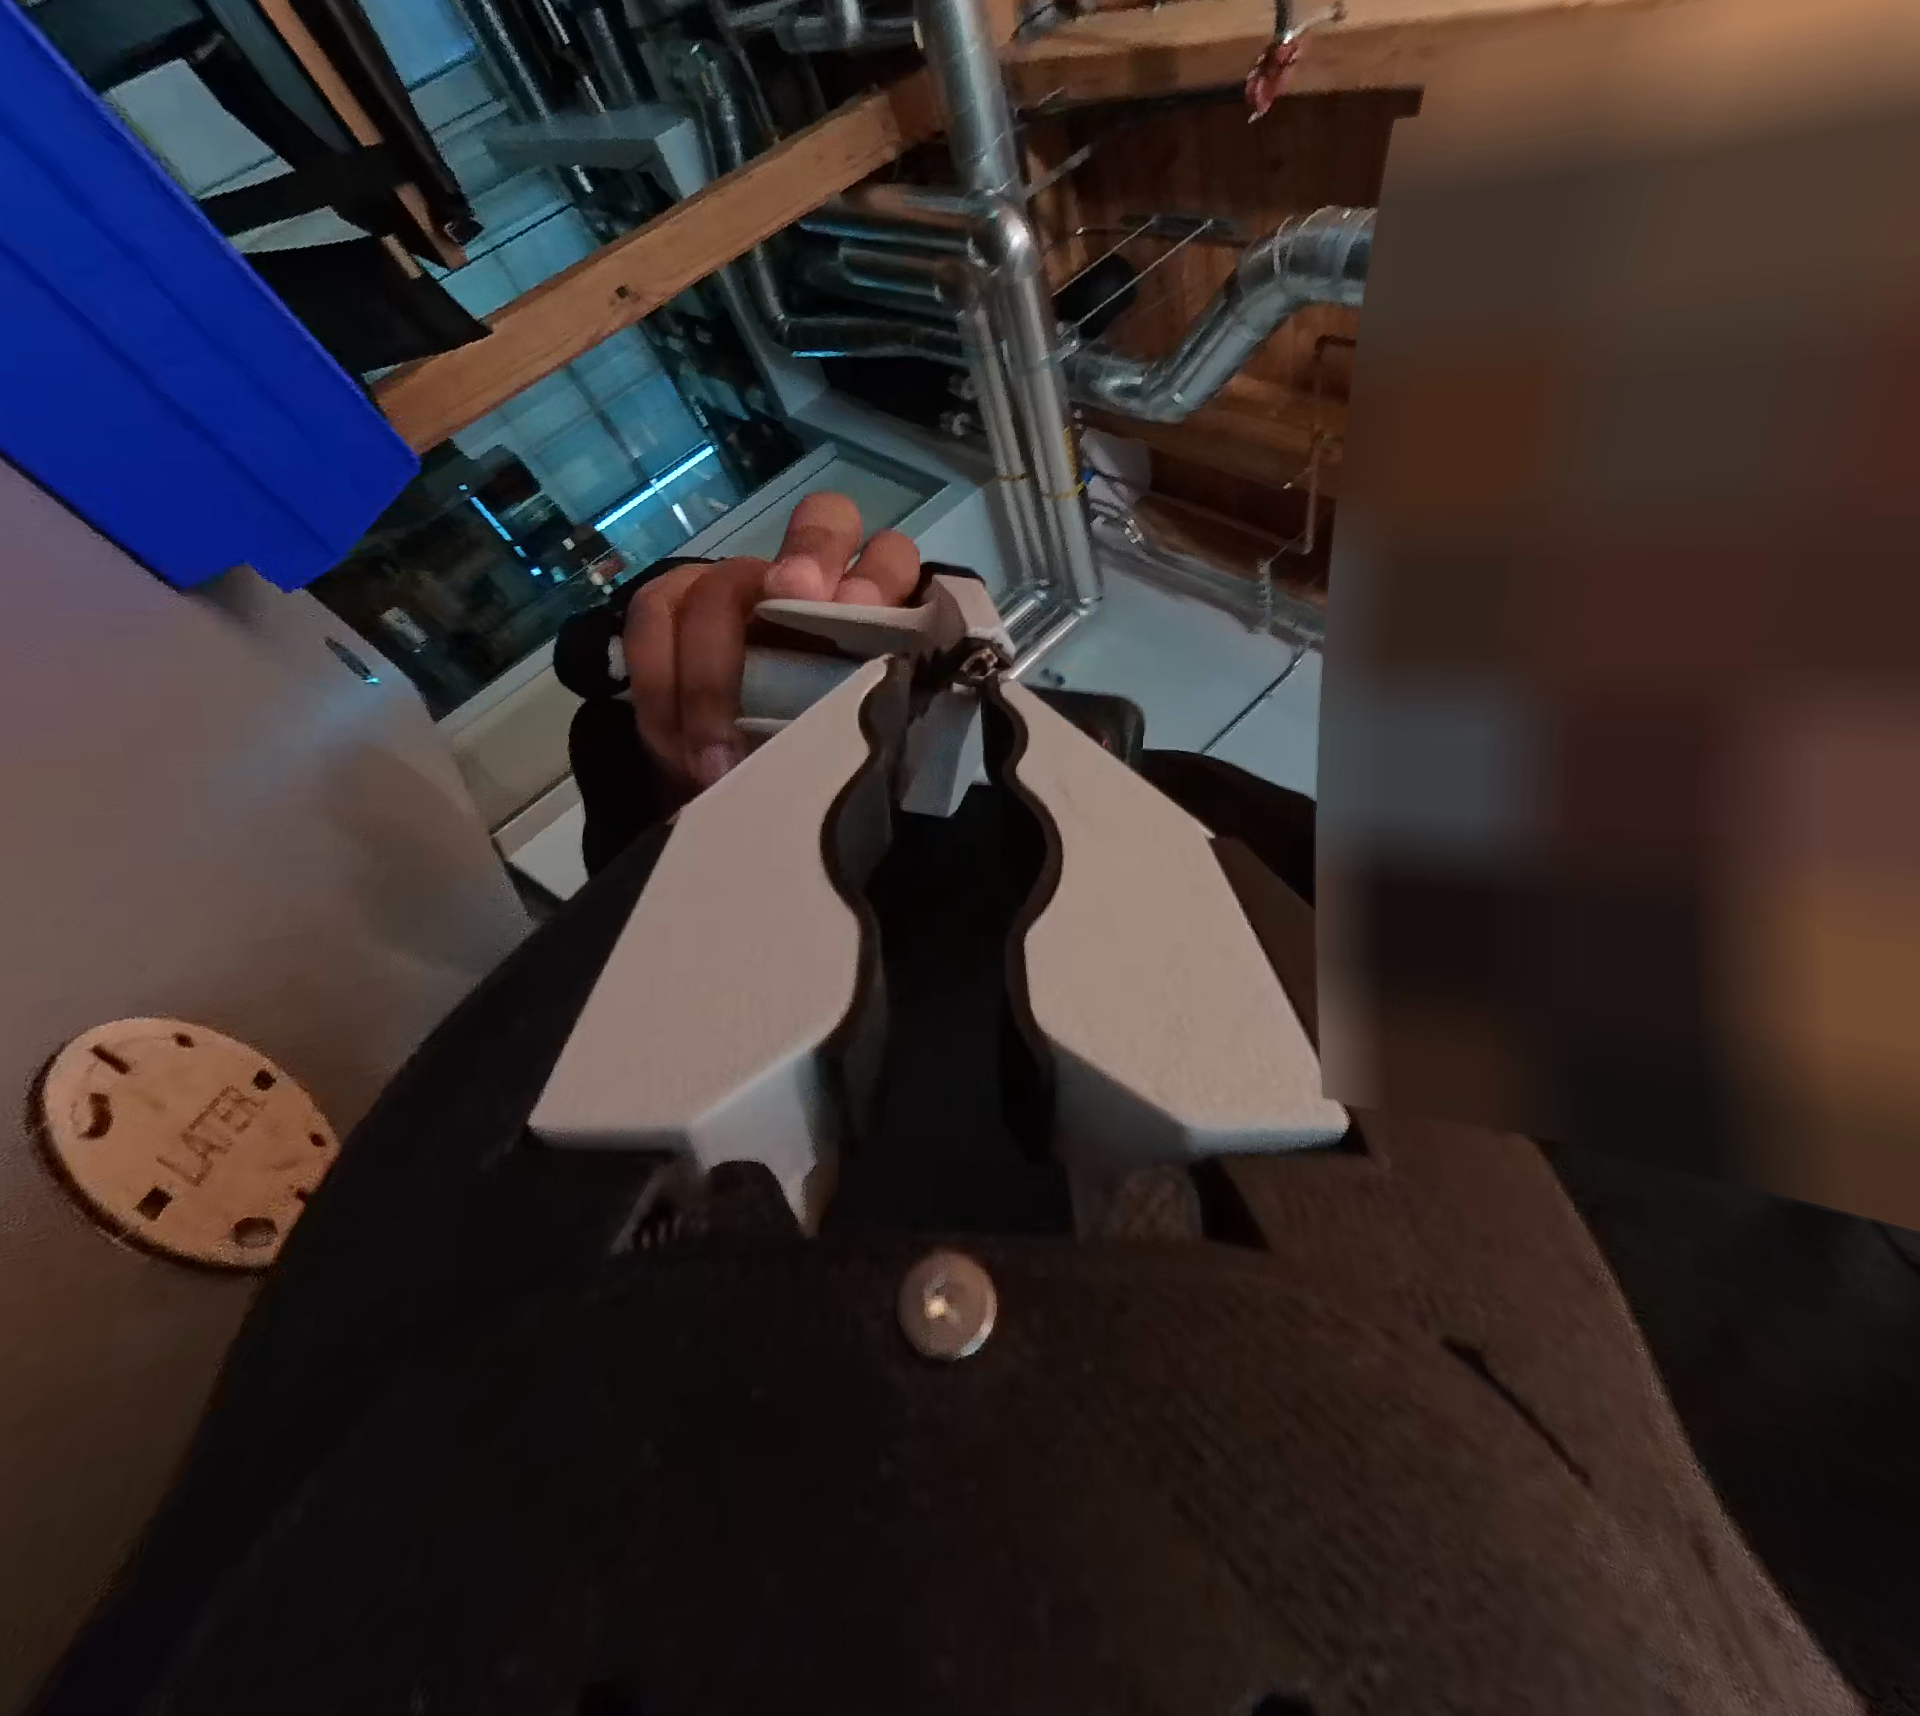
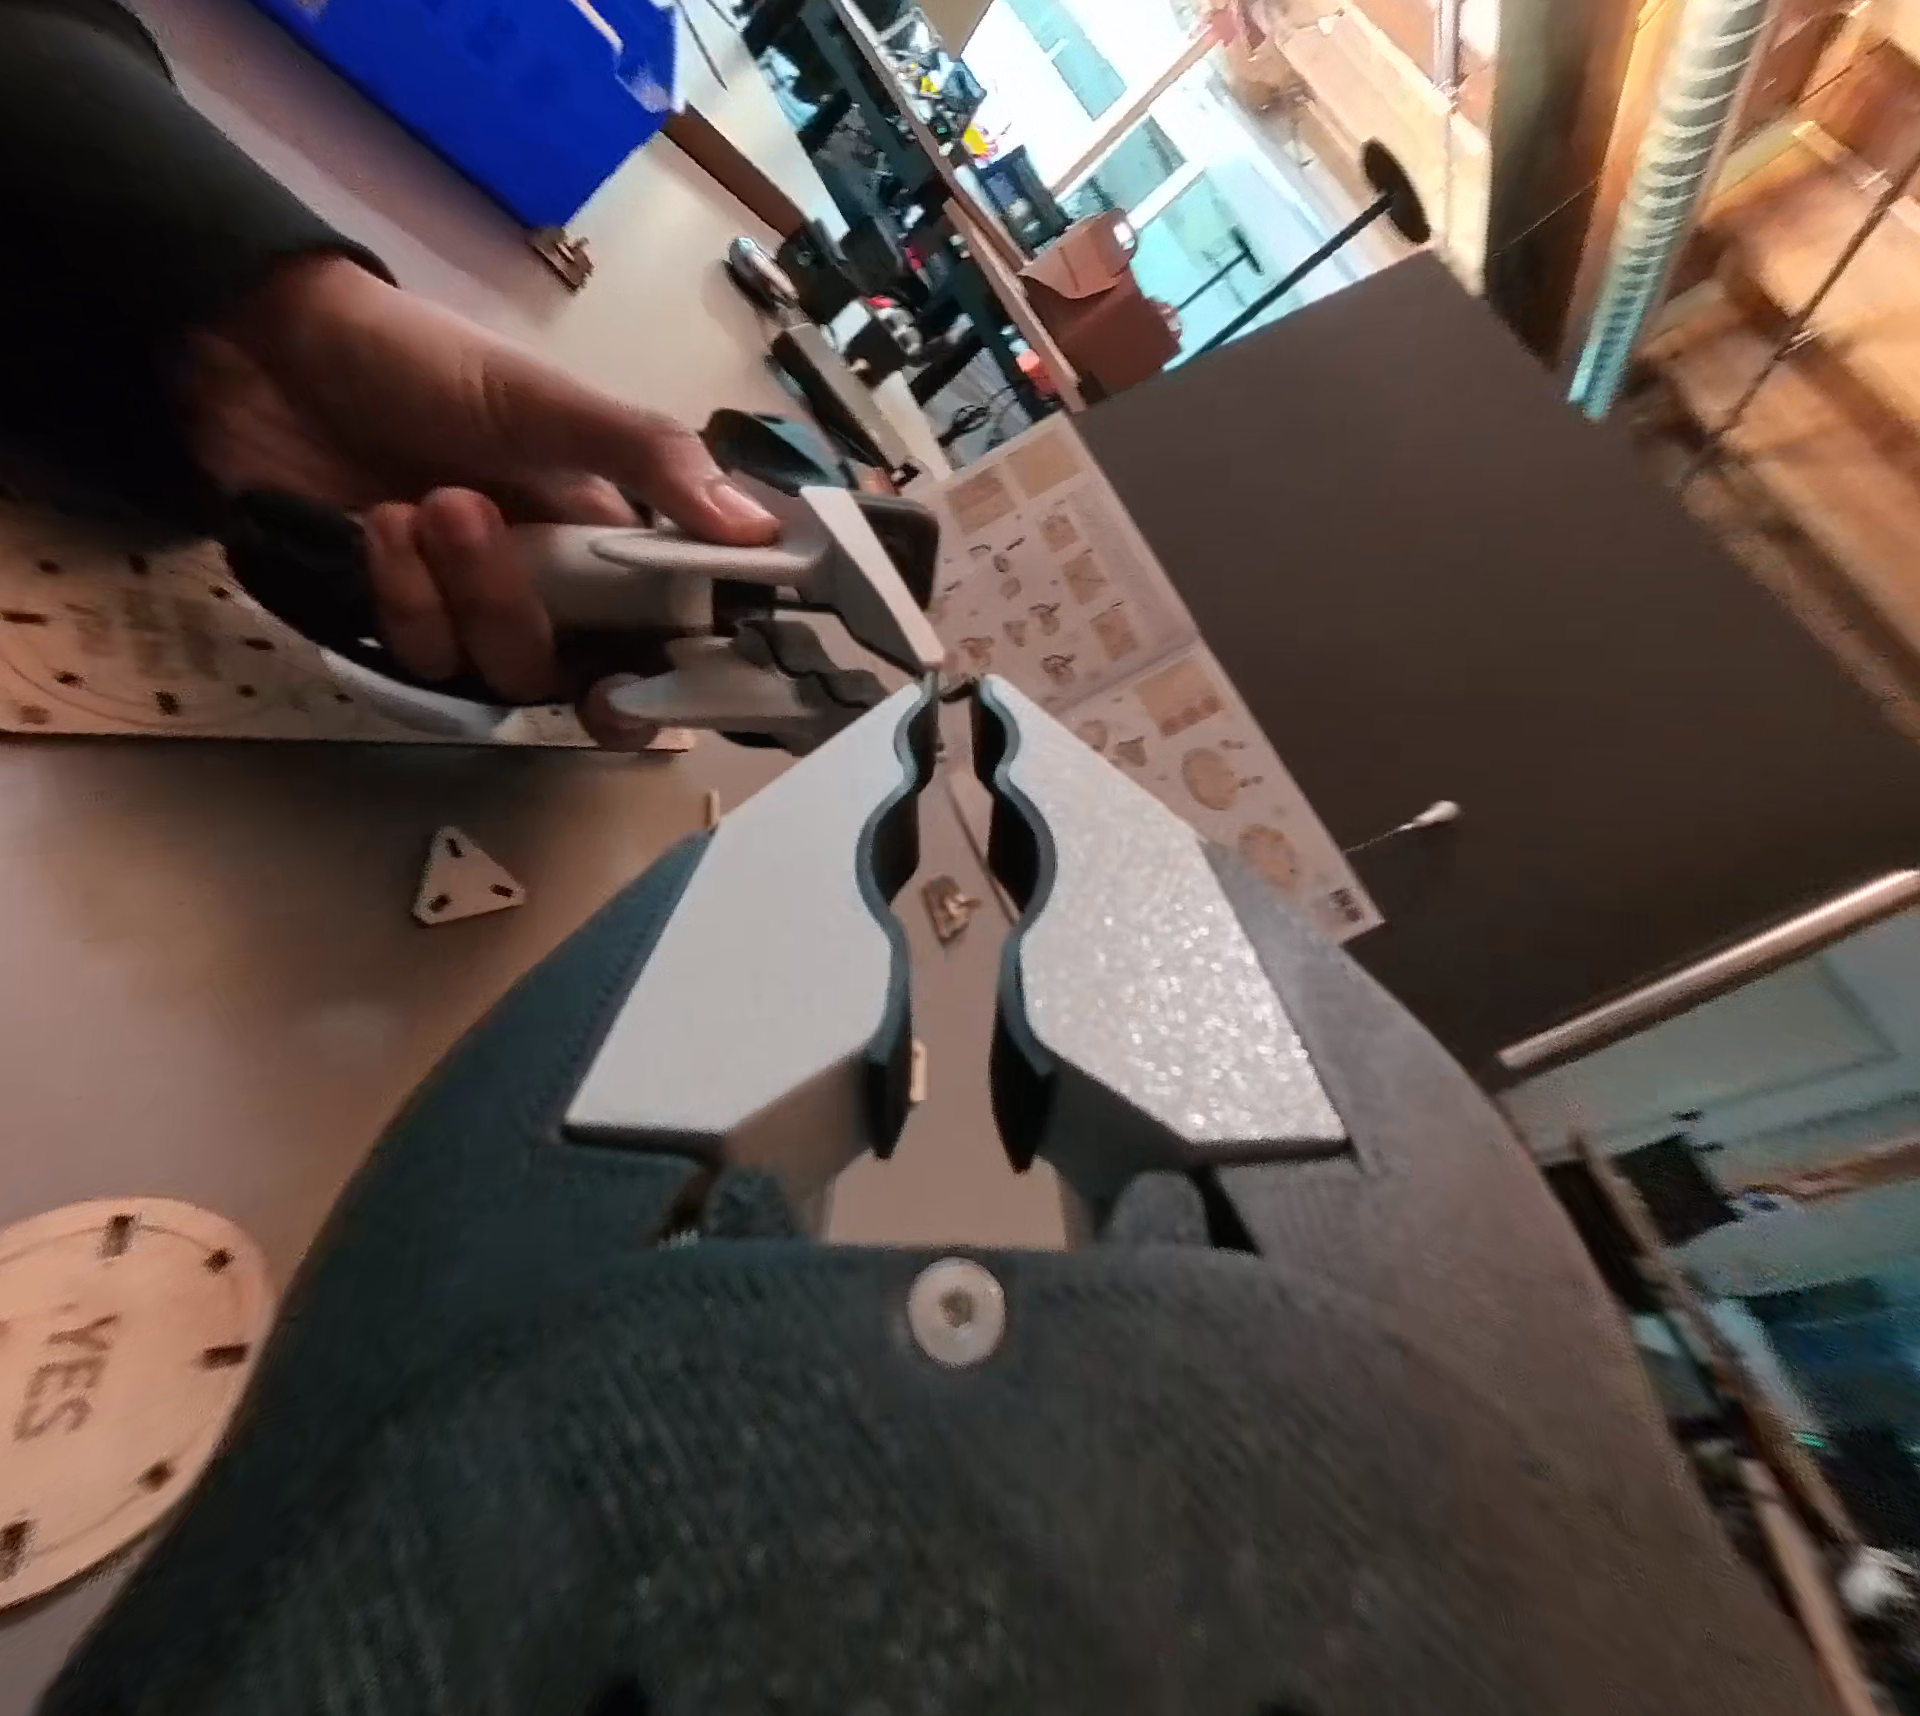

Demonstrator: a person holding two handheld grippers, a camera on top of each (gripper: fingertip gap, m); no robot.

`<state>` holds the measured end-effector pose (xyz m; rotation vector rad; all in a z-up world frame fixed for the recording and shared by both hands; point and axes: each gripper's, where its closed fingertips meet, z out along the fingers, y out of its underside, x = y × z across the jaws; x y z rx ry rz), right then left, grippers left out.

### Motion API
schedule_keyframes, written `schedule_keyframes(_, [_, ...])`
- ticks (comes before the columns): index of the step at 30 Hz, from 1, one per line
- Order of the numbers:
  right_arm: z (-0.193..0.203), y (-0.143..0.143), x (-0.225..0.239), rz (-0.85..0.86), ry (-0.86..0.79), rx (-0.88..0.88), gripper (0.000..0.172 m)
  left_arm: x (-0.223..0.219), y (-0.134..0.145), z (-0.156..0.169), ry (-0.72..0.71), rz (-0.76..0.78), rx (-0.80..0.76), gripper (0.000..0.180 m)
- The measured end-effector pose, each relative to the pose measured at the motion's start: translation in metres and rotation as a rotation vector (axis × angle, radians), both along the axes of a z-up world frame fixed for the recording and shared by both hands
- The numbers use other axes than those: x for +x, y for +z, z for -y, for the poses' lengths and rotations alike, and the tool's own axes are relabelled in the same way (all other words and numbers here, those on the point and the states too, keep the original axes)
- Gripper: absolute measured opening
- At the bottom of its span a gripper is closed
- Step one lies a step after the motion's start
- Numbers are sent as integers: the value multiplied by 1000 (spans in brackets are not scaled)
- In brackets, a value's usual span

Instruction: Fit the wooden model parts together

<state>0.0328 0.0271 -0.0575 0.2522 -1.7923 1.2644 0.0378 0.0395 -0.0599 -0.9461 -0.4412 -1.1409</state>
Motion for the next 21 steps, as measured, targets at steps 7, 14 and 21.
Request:
schedule_keyframes(7, [0,-11,5,302,78,-1,4,5,0,-1,-4,-66,-33,10])
schedule_keyframes(14, [-1,-12,6,376,80,-10,4,7,-3,-3,-9,-91,-63,6])
schedule_keyframes(21, [-2,-12,4,310,50,6,5,5,-5,-3,-1,-78,-72,3])
